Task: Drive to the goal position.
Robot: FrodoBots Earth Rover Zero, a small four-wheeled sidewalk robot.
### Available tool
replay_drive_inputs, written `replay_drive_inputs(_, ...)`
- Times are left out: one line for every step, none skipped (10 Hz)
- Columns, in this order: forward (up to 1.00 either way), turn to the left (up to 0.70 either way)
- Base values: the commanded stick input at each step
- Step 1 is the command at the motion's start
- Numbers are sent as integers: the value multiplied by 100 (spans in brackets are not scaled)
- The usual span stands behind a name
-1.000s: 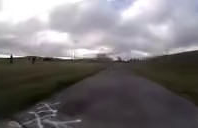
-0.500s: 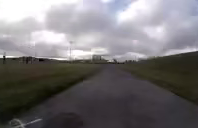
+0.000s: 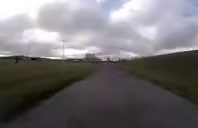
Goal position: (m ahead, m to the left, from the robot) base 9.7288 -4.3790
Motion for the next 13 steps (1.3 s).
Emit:
replay_drive_inputs(100, 0)
replay_drive_inputs(100, -24)
replay_drive_inputs(100, -37)
replay_drive_inputs(100, -40)
replay_drive_inputs(100, -35)
replay_drive_inputs(100, -14)
replay_drive_inputs(100, 0)
replay_drive_inputs(100, 0)
replay_drive_inputs(100, 0)
replay_drive_inputs(100, 0)
replay_drive_inputs(100, 0)
replay_drive_inputs(100, 0)
replay_drive_inputs(100, 0)
